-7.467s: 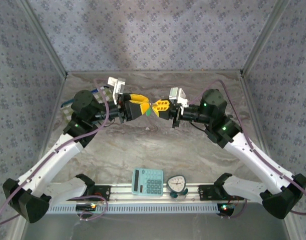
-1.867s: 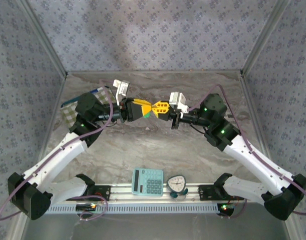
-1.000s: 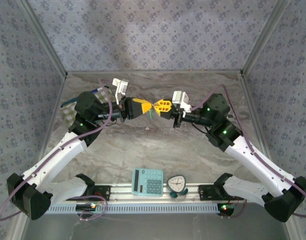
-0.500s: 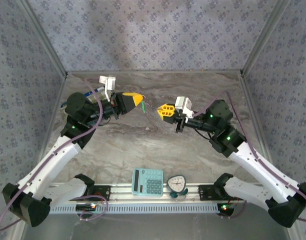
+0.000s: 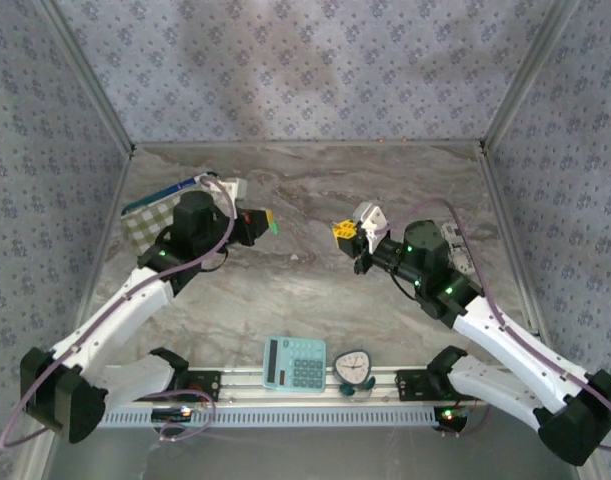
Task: Remove the keys from the keyring
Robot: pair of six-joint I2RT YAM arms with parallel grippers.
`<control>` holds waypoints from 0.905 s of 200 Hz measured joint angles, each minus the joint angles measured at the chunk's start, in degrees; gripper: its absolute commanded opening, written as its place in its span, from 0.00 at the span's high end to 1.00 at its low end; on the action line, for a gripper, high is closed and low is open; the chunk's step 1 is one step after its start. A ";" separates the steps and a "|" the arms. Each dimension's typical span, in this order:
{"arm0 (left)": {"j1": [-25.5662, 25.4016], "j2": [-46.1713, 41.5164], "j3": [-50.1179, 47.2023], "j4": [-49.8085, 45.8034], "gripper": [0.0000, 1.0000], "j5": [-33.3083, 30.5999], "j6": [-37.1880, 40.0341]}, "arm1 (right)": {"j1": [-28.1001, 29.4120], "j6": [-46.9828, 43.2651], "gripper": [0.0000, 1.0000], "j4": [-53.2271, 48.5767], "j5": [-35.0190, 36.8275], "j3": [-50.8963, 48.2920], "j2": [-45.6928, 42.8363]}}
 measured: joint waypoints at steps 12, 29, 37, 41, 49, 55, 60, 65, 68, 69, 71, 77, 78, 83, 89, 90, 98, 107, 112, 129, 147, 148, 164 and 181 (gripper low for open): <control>0.11 2.05 -1.42 -0.59 1.00 -2.45 0.00 | -1.16 1.62 1.00 0.31 2.38 -2.08 0.11; 0.11 5.05 -3.23 -0.81 1.00 -5.49 -0.07 | -3.06 3.76 1.00 1.09 5.20 -4.59 0.59; 0.11 6.51 -3.91 -0.76 1.00 -6.64 -0.26 | -3.82 4.61 1.00 1.84 6.23 -5.81 0.81; 0.11 7.34 -4.24 -0.74 1.00 -7.30 -0.33 | -4.17 4.94 1.00 2.12 6.69 -6.38 0.92; 0.11 8.90 -4.74 -0.61 1.00 -8.04 -0.48 | -4.87 5.77 1.00 2.71 7.43 -7.56 1.20; 0.11 10.23 -5.01 -0.50 1.00 -8.79 -0.57 | -5.25 6.25 1.00 3.13 7.91 -8.37 1.44; 0.11 11.43 -5.07 -0.52 1.00 -9.22 -0.81 | -5.49 6.69 1.00 3.45 8.17 -8.94 1.60; 0.11 12.72 -5.09 -0.46 1.00 -9.75 -0.96 | -5.68 7.15 1.00 3.85 8.57 -9.55 1.77; 0.11 13.49 -5.09 -0.37 1.00 -10.01 -1.07 | -5.75 7.30 1.00 4.04 8.68 -9.88 1.88; 0.11 13.68 -5.09 -0.37 1.00 -10.03 -1.14 | -5.79 7.39 1.00 4.11 8.68 -9.94 1.90; 0.11 14.19 -5.09 -0.35 1.00 -10.23 -1.16 | -5.86 7.52 1.00 4.20 8.74 -10.16 1.97; 0.11 15.72 -5.09 -0.33 1.00 -10.67 -1.36 | -6.05 7.93 1.00 4.59 8.98 -10.73 2.16; 0.11 15.85 -5.09 -0.35 1.00 -10.71 -1.36 | -6.05 8.02 1.00 4.63 9.01 -10.80 2.19; 0.11 17.00 -5.09 -0.33 1.00 -11.08 -1.42 | -6.16 8.35 1.00 4.74 9.11 -11.08 2.36; 0.11 18.32 -5.09 -0.33 0.99 -11.56 -1.57 | -6.19 8.74 1.00 5.11 9.22 -11.43 2.56; 0.11 18.64 -5.09 -0.33 0.99 -11.72 -1.60 | -6.21 8.74 1.00 5.14 9.22 -11.47 2.58; 0.11 20.33 -5.07 -0.39 0.94 -12.39 -1.81 | -6.32 9.25 1.00 5.60 9.42 -11.78 2.82; 0.11 21.84 -5.03 -0.39 0.82 -13.11 -2.01 | -6.36 9.84 1.00 6.14 9.62 -12.00 3.08; 0.11 22.56 -5.01 -0.39 0.74 -13.62 -2.27 | -6.43 10.21 1.00 6.40 9.68 -12.11 3.28; 0.11 23.74 -4.72 -0.63 0.59 -14.97 -2.34 | -6.43 10.97 1.00 7.43 10.25 -12.52 3.93; 0.11 23.37 -4.24 -0.87 0.51 -16.22 -2.73 | -6.62 12.00 1.00 7.96 10.91 -12.76 5.49; 0.11 23.30 -4.20 -0.87 0.50 -16.26 -2.60 | -6.64 12.02 1.00 7.98 10.93 -12.76 5.57; 0.11 21.40 -4.13 -1.29 0.47 -17.05 -2.29 | -7.10 13.00 1.00 8.52 11.61 -12.76 7.96; 0.11 17.81 -4.13 -2.12 0.45 -17.75 -2.25 | -7.58 13.84 1.00 9.57 12.11 -12.76 11.93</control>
